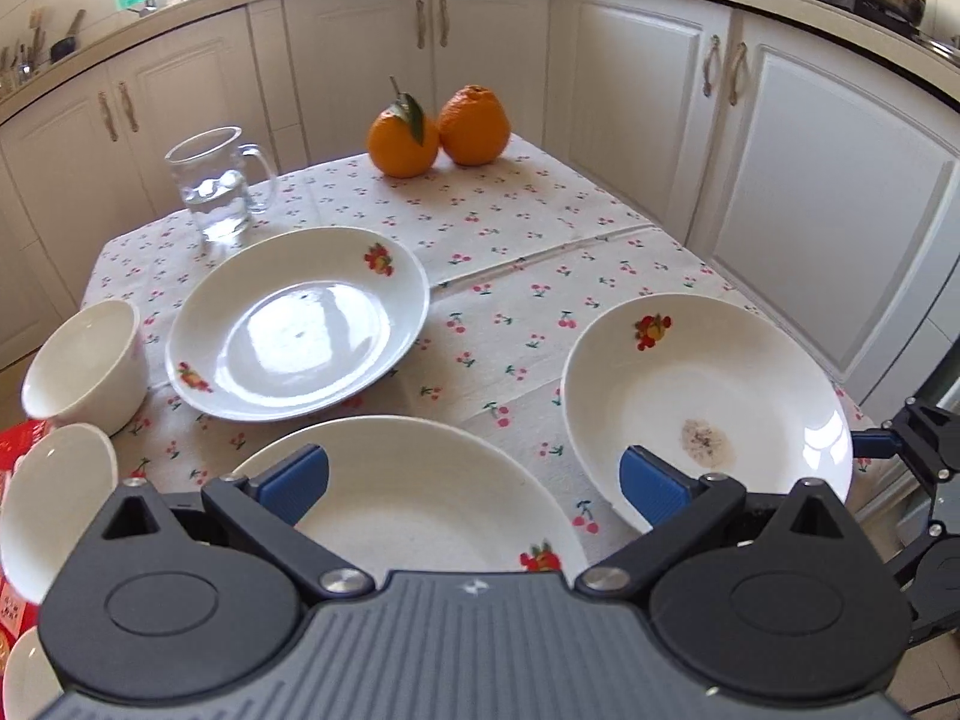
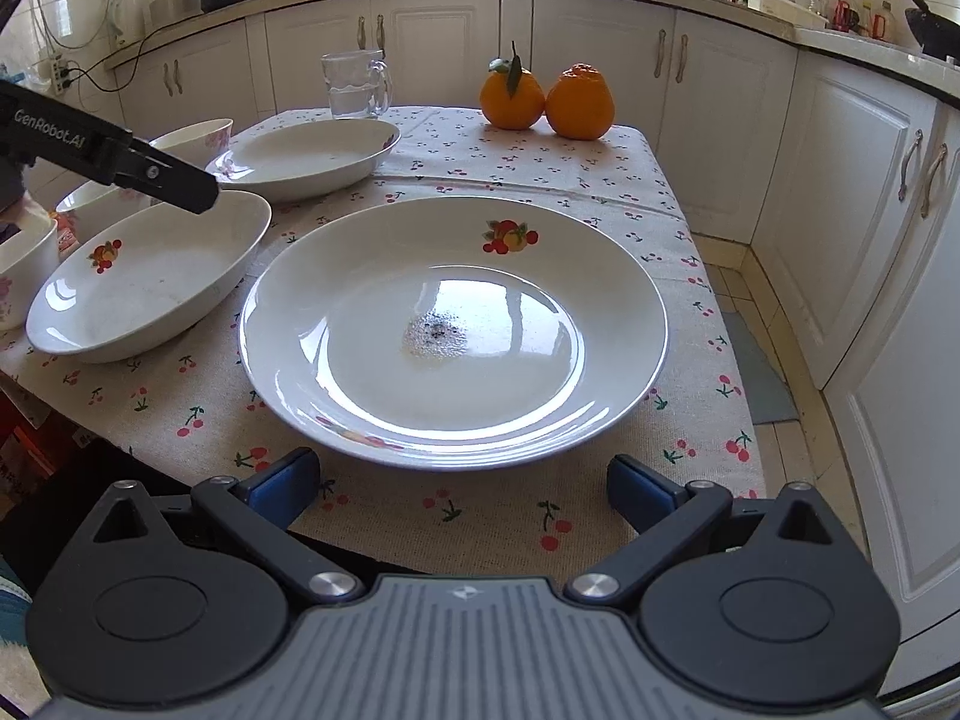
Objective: Organize plates and bowls
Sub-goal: 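Close the left tool on the rim of the stained plate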
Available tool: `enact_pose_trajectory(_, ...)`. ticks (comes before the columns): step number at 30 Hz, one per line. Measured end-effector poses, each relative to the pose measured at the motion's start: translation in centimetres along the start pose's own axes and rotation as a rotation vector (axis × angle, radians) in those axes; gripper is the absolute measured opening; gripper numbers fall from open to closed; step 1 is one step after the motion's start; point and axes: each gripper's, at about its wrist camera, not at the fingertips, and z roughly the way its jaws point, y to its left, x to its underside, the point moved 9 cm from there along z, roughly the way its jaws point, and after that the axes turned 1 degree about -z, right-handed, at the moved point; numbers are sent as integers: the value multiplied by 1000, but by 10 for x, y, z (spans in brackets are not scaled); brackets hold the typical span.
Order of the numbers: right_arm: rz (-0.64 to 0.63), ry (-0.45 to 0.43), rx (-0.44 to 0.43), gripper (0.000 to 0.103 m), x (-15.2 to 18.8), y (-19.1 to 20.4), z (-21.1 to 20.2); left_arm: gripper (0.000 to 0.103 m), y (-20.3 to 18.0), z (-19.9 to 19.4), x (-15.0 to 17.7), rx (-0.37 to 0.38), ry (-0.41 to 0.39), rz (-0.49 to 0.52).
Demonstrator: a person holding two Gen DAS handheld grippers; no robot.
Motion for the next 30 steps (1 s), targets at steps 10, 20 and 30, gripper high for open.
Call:
enact_pose_trajectory(10, -41, -55, -45, 103, -3, -4, 4, 102, -43, 52, -27, 163, 107, 111)
enact_pose_trajectory(20, -74, -101, -83, 103, -4, -8, 5, 96, -75, 98, -38, 287, 246, 240)
enact_pose_trajectory(30, -90, -104, -104, 103, -5, -8, 5, 69, -84, 114, -37, 345, 319, 285)
